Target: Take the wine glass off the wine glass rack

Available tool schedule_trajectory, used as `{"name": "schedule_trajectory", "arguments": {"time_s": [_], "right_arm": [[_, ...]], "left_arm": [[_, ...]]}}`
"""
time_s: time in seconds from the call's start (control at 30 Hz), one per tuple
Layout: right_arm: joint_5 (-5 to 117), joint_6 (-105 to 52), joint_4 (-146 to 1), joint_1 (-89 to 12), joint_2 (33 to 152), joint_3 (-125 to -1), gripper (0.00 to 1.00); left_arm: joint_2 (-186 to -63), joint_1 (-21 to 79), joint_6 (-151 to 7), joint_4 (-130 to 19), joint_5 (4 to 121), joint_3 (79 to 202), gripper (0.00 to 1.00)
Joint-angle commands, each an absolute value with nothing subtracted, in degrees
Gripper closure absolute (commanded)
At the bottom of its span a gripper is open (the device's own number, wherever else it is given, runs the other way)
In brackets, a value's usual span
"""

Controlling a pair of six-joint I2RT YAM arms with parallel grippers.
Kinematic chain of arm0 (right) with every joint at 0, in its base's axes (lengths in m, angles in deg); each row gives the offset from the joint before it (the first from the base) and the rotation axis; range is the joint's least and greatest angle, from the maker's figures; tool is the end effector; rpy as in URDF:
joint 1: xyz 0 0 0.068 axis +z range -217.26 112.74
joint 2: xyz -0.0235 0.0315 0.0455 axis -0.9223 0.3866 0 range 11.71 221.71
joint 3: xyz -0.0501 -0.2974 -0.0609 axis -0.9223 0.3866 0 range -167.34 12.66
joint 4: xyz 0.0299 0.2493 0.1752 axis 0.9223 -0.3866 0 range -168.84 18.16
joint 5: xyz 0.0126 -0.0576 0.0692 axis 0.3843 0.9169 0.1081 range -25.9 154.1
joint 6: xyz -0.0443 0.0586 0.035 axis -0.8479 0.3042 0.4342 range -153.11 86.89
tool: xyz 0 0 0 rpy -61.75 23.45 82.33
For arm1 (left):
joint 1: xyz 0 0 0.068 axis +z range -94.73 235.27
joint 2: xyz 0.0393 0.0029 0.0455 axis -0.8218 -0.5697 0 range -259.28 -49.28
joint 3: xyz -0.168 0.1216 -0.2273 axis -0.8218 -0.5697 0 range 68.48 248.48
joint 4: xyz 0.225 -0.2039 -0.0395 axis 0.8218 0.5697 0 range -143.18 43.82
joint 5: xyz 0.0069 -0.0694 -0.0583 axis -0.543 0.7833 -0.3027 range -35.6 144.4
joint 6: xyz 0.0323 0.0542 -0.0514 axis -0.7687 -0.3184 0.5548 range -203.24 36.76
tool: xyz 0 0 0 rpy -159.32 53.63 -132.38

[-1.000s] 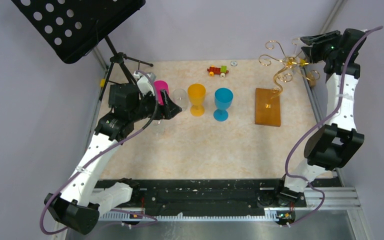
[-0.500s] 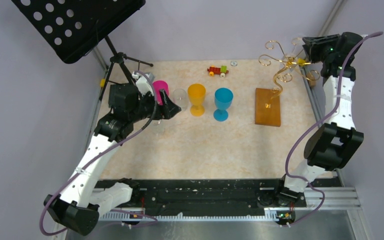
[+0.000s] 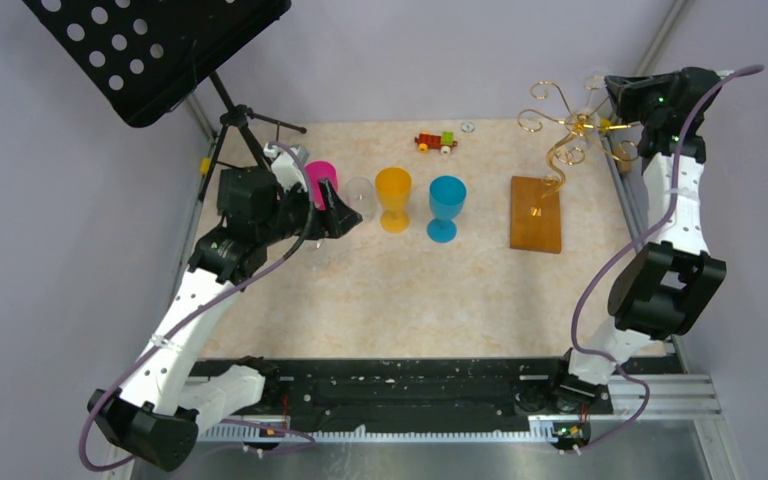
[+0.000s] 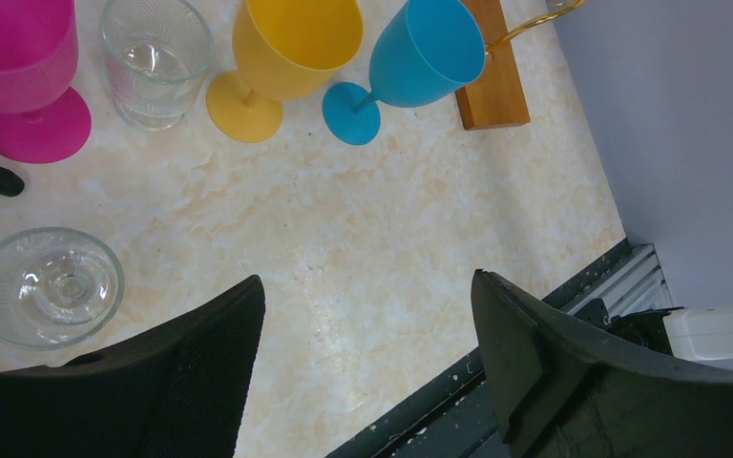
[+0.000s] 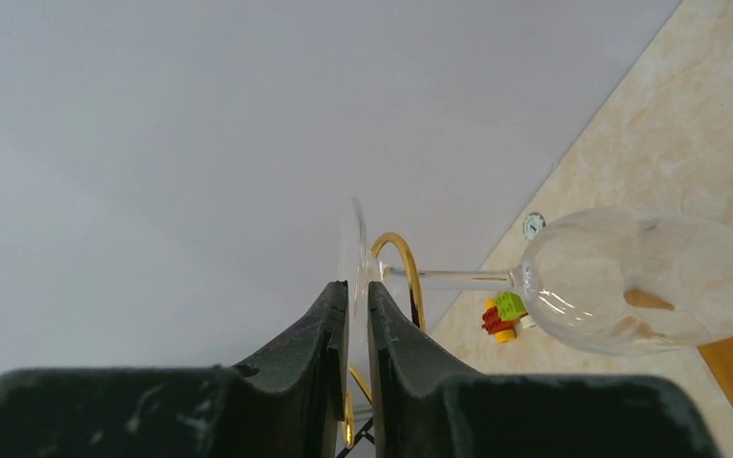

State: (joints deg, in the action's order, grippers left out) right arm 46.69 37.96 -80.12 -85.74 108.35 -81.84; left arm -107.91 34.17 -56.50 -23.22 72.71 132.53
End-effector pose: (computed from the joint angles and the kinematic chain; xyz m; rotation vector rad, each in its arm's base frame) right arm 0.4695 -0.1346 0.4348 1.1199 1.4591 0.9236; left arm 0.2510 -0.1205 0.3983 0.1121 2.0767 -0.8438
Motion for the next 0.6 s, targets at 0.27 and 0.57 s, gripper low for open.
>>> {"name": "schedule_trajectory", "arguments": {"time_s": [0.27, 0.57], "right_arm": [[46.61, 36.57, -75.16, -84.98, 108.56, -82.97, 1.0], [46.47, 36.41, -71.36, -85.01, 104.63, -82.37, 1.0]], "left_arm": [[-107.24, 34.27, -56.7, -25.58, 72.15, 132.86, 0.17], [-107.11, 34.24, -56.61, -25.58, 72.2, 132.61, 0.17]]}}
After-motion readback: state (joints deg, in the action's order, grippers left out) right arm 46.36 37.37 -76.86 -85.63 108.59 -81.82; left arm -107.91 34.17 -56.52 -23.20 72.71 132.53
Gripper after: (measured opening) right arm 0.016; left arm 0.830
